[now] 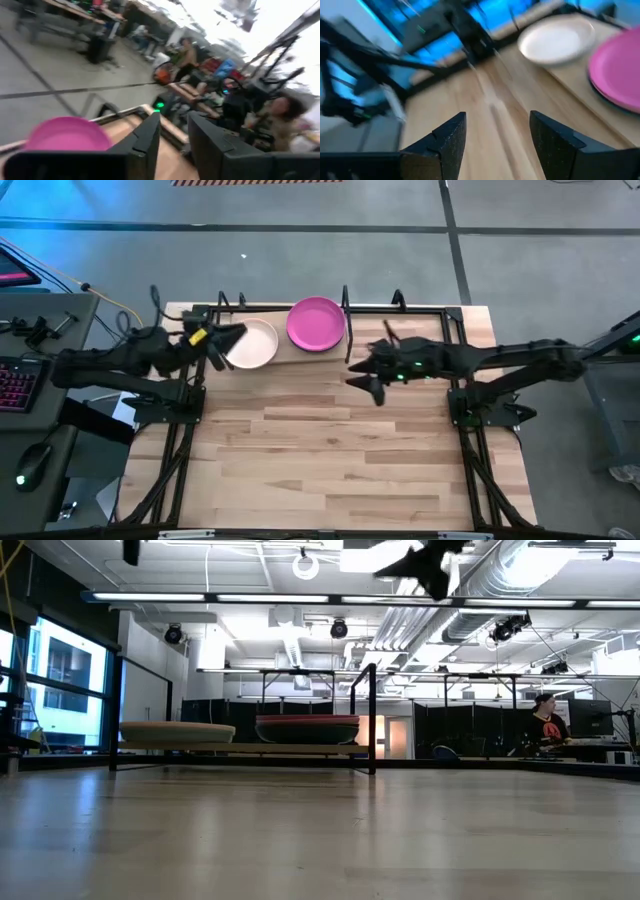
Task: Place and stack plates onto a shelf
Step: Return to Home Position
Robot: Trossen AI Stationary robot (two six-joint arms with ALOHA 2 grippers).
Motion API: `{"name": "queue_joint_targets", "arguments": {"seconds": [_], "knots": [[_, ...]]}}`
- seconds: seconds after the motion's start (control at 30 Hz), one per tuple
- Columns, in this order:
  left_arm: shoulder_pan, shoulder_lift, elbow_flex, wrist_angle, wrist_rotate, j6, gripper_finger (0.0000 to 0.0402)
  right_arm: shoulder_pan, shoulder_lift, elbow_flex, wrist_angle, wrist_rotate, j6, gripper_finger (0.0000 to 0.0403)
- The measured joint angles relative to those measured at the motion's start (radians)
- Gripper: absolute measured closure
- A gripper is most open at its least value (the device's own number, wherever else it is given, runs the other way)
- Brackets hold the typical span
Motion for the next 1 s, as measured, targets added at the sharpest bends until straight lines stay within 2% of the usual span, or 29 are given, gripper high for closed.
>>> {"name": "queue_joint_targets", "arguments": {"seconds": [0.07, 0.2, 0.3, 0.37, 0.5, 0.7, 0.97, 1.0], "knots": [[-0.020, 0.036, -0.046, 0.133, 0.012, -0.002, 0.0335, 0.014, -0.058, -0.039, 0.060, -0.001, -0.001, 0.0203], [-0.053, 0.094, -0.229, 0.515, 0.035, 0.023, 0.0392, 0.034, -0.139, -0.067, 0.075, -0.002, -0.044, 0.0203], [-0.051, 0.123, -0.370, 0.751, 0.036, -0.024, 0.0395, 0.037, -0.174, -0.067, 0.037, -0.002, -0.092, 0.0203], [-0.051, 0.125, -0.433, 0.849, 0.039, -0.028, 0.0400, 0.037, -0.191, -0.067, 0.018, -0.002, -0.094, 0.0203], [-0.049, 0.085, -0.503, 0.901, 0.045, 0.010, 0.0401, 0.037, -0.201, -0.067, 0.025, -0.001, -0.010, 0.0203], [-0.004, 0.012, -0.551, 0.874, 0.144, 0.062, 0.0401, 0.036, -0.201, -0.067, 0.038, -0.001, 0.098, 0.0203], [0.050, -0.093, -0.749, 1.022, 0.215, 0.009, 0.0401, 0.037, -0.205, -0.067, 0.122, -0.002, 0.183, 0.0203], [0.050, -0.106, -0.745, 0.987, 0.218, 0.001, 0.0401, 0.037, -0.207, -0.066, 0.123, -0.001, 0.183, 0.0203]]}}
